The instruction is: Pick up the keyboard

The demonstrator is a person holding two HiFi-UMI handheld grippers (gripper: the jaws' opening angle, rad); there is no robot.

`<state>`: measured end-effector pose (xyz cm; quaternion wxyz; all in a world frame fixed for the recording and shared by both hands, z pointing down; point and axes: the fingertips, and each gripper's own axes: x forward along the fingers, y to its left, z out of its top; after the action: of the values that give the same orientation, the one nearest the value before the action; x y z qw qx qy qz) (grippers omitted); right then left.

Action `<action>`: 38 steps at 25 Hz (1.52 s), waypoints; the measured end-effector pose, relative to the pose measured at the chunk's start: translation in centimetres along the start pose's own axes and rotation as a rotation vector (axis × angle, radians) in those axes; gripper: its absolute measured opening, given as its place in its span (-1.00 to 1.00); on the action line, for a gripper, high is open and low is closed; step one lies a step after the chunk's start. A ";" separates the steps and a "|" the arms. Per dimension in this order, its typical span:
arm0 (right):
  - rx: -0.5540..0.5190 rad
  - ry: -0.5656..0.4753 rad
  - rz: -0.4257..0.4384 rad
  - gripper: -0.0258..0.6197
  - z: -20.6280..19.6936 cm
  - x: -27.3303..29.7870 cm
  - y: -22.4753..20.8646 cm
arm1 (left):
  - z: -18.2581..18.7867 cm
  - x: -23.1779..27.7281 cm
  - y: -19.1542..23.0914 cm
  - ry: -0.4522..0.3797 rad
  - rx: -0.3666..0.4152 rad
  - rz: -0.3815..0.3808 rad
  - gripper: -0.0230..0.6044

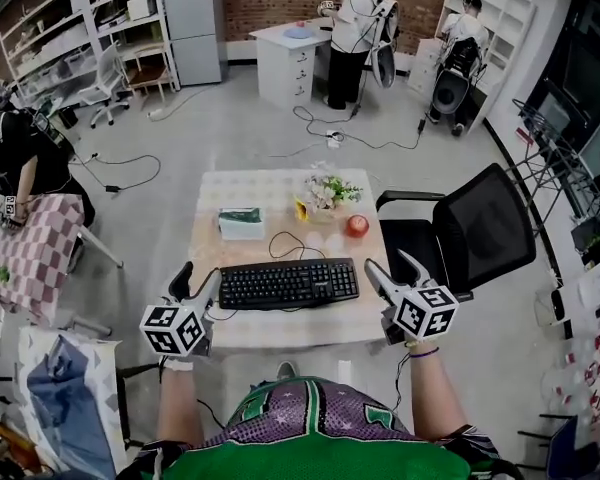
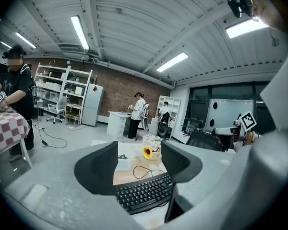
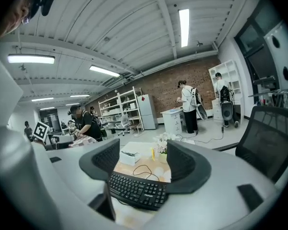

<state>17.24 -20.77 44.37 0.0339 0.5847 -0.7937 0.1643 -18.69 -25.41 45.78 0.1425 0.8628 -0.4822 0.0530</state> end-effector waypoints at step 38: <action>0.164 0.571 -0.028 -0.02 -22.2 13.2 -9.2 | -21.2 10.4 9.2 0.435 -0.226 0.064 -0.07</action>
<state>18.64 -28.66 70.62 0.2109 0.5266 -0.7278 0.3853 -20.03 -32.14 70.20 0.3366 0.7940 -0.4701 0.1878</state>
